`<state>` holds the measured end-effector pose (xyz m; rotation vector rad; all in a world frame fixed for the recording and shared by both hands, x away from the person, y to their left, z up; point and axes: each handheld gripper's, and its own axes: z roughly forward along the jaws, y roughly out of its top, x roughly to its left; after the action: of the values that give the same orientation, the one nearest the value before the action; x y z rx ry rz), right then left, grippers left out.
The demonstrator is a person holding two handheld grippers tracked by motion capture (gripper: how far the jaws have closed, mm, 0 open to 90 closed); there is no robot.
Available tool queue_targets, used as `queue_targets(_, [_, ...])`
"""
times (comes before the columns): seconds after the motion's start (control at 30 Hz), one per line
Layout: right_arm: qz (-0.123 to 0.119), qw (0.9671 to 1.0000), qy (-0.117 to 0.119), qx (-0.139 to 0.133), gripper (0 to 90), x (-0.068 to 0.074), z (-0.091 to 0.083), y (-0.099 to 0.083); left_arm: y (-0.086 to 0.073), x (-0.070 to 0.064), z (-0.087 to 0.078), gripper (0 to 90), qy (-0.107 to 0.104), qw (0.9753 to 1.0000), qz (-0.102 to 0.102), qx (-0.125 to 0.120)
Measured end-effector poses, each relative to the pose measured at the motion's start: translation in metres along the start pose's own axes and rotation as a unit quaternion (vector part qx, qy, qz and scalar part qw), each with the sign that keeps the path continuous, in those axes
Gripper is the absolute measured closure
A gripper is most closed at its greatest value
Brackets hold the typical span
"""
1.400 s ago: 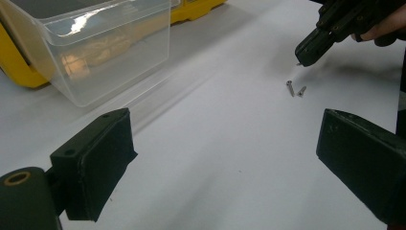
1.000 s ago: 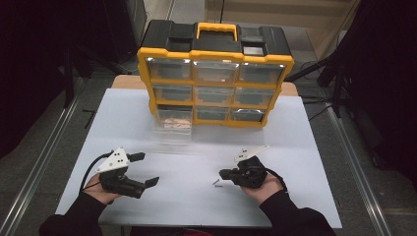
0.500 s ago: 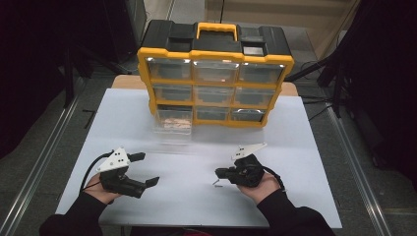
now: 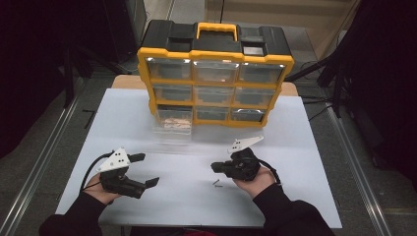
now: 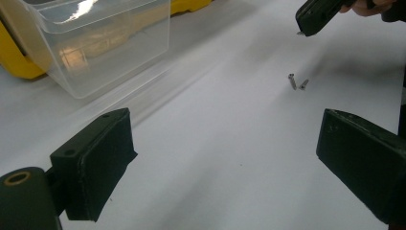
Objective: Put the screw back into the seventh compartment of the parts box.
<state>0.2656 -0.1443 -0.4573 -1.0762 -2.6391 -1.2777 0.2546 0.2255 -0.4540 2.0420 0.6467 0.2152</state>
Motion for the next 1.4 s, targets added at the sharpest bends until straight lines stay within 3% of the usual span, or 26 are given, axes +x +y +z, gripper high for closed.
queue_targets(0.27, [0.008, 0.9999, 0.009, 0.005, 89.3, -0.003, 0.002, 0.007, -0.001, 0.001, -0.001, 5.5, 0.012, 0.9999, -0.001, 0.009])
queue_targets(0.5, [0.008, 0.9999, 0.007, -0.004, 89.3, -0.008, 0.002, 0.017, 0.0, 0.001, 0.0, 5.5, 0.007, 0.9999, -0.002, 0.01])
queue_targets(1.0, [-0.007, 0.9997, 0.022, 0.006, 89.3, 0.0, 0.007, 0.027, -0.001, 0.004, -0.001, 5.5, 0.016, 0.9999, -0.004, -0.001])
queue_targets(1.2, [-0.007, 0.9997, 0.023, 0.005, 89.3, 0.001, 0.01, 0.03, -0.001, 0.006, -0.004, 5.5, 0.009, 0.9998, -0.014, -0.009])
queue_targets(1.4, [-0.001, 0.9996, 0.025, 0.015, 89.4, -0.001, 0.011, 0.034, -0.001, 0.016, -0.005, 5.5, 0.008, 0.9988, -0.036, -0.032])
